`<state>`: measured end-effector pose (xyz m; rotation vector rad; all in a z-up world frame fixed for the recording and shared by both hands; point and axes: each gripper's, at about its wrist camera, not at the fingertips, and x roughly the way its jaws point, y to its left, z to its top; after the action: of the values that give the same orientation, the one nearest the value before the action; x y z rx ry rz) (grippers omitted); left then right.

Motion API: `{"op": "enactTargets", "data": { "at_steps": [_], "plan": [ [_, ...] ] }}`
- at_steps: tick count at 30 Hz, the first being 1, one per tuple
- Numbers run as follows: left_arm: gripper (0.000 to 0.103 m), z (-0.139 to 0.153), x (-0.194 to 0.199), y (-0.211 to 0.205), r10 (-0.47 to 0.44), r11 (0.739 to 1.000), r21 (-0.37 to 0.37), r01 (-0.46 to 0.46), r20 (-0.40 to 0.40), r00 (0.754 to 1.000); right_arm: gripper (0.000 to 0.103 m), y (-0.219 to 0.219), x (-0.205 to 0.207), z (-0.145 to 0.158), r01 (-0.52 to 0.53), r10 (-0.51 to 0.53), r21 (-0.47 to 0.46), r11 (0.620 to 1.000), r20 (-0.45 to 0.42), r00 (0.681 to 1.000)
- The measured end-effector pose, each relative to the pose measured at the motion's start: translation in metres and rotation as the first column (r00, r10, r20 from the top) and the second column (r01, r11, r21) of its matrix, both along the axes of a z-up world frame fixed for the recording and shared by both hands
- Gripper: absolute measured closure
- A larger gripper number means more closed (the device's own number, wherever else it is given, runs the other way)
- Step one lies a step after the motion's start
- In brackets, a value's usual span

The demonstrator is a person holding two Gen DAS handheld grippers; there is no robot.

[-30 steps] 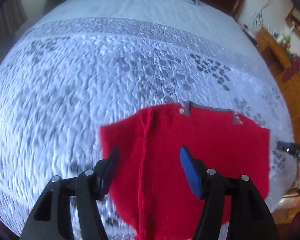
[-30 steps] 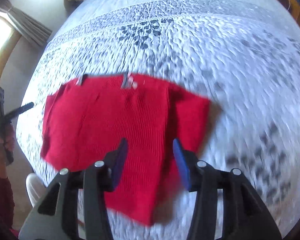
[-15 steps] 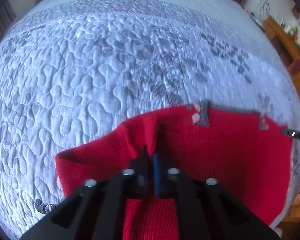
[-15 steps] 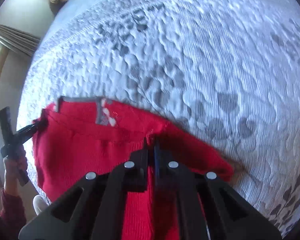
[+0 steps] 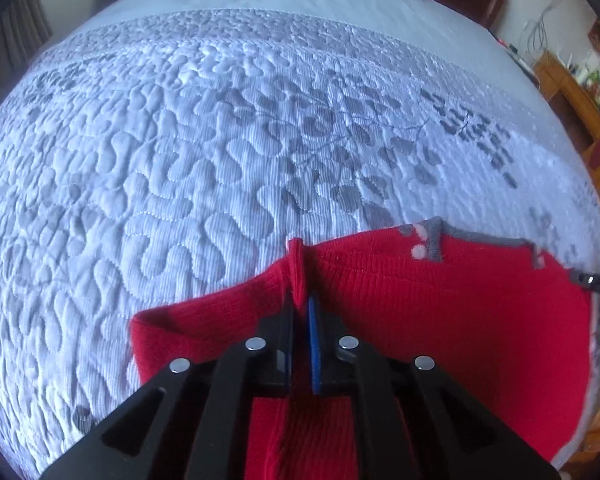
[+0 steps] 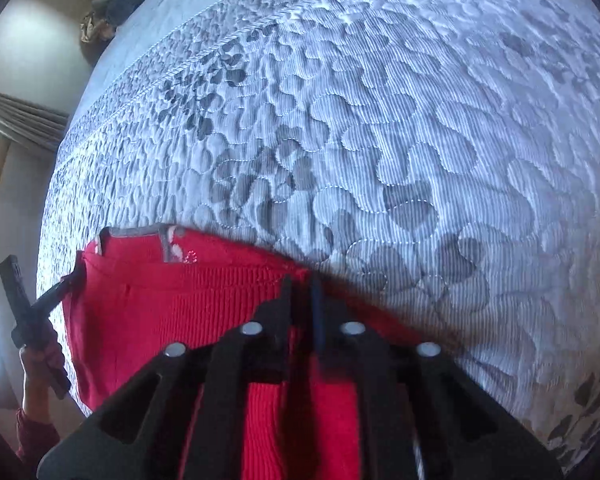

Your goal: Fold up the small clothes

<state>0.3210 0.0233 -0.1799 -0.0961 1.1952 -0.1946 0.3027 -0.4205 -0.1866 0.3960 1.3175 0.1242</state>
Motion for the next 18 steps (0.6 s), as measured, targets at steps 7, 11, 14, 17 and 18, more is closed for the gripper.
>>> {"op": "enactTargets", "data": {
  "at_steps": [7, 11, 14, 17, 18],
  "plan": [
    [0.068, 0.043, -0.079, -0.001, -0.003, 0.999, -0.050, 0.001, -0.048, 0.999, 0.069, 0.027, -0.092, 0.054, -0.126, 0.126, -0.019, 0.992, 0.020, 0.992],
    [0.063, 0.039, -0.140, -0.009, -0.056, 0.998, 0.001, 0.056, -0.031, 0.998, 0.061, 0.047, -0.148, 0.046, -0.166, 0.165, -0.035, 0.986, -0.016, 0.986],
    [0.063, 0.023, -0.171, -0.006, -0.039, 0.999, 0.024, 0.040, -0.058, 0.998, 0.060, 0.051, -0.180, 0.029, -0.139, 0.138, -0.013, 0.990, -0.042, 0.990],
    [0.063, 0.013, -0.184, -0.001, -0.021, 1.000, 0.016, 0.022, -0.062, 0.998, 0.074, 0.052, -0.198, 0.019, -0.119, 0.120, 0.035, 0.992, -0.040, 0.992],
    [0.063, 0.011, -0.188, -0.001, -0.030, 0.999, 0.021, 0.031, -0.052, 0.998, 0.092, 0.051, -0.201, 0.016, -0.103, 0.104, 0.029, 0.994, -0.042, 0.994]
  ]
}}
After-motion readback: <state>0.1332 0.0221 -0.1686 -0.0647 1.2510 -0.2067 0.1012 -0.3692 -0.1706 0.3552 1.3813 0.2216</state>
